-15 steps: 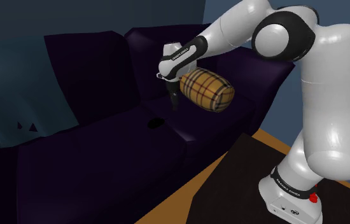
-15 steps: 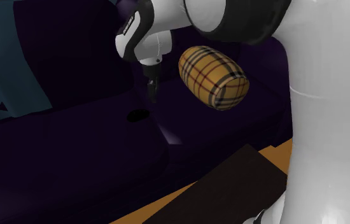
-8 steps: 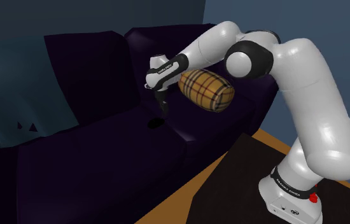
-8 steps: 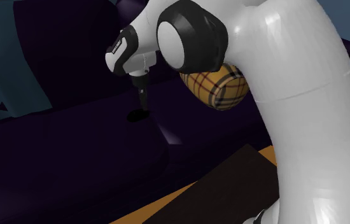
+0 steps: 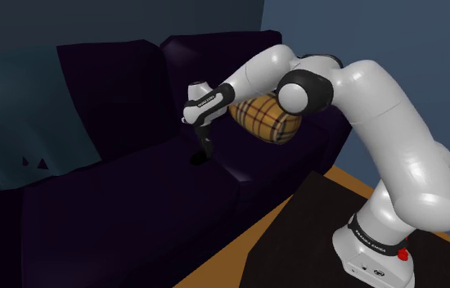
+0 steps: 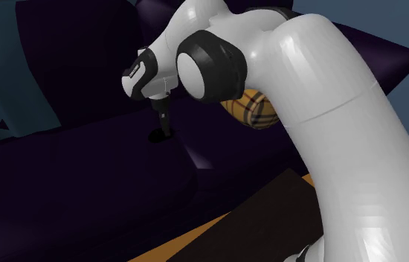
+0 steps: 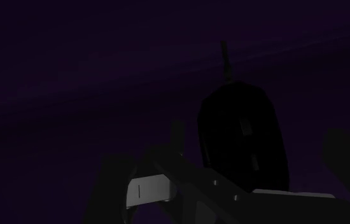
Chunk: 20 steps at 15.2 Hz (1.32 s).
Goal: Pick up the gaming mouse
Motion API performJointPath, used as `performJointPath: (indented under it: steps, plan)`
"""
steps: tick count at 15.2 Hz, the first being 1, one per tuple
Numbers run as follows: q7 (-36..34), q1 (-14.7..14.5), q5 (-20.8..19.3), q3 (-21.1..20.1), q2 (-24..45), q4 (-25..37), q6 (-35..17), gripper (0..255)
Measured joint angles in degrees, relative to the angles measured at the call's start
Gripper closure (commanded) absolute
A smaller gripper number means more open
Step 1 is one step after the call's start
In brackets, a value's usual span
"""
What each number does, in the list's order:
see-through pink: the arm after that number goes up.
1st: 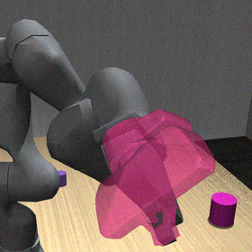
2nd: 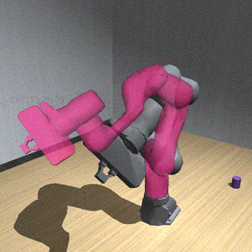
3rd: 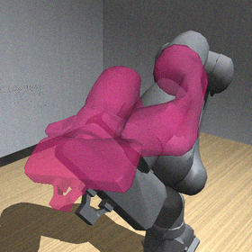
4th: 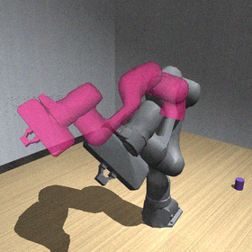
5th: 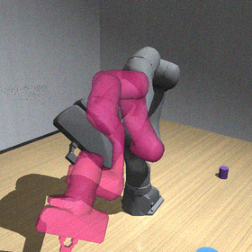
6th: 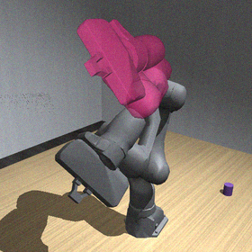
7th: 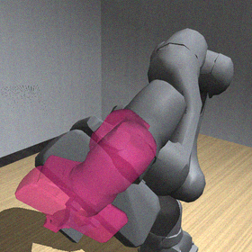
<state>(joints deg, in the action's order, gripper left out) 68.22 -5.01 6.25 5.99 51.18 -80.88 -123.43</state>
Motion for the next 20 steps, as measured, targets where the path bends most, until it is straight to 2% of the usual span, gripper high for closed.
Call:
performJointPath:
  steps: [2, 3, 13, 20]
  plan:
    - [0.07, 0.1, 0.08, -0.09, 1.25, 0.49, -0.74, 0]
    - [0.08, 0.12, 0.09, -0.1, 1.46, 0.6, -0.84, 255]
    - [0.11, 0.15, 0.1, -0.1, 1.65, 0.78, -0.96, 255]
    - [-0.01, -0.01, -0.13, 0.13, -1.44, 0.07, 1.47, 255]
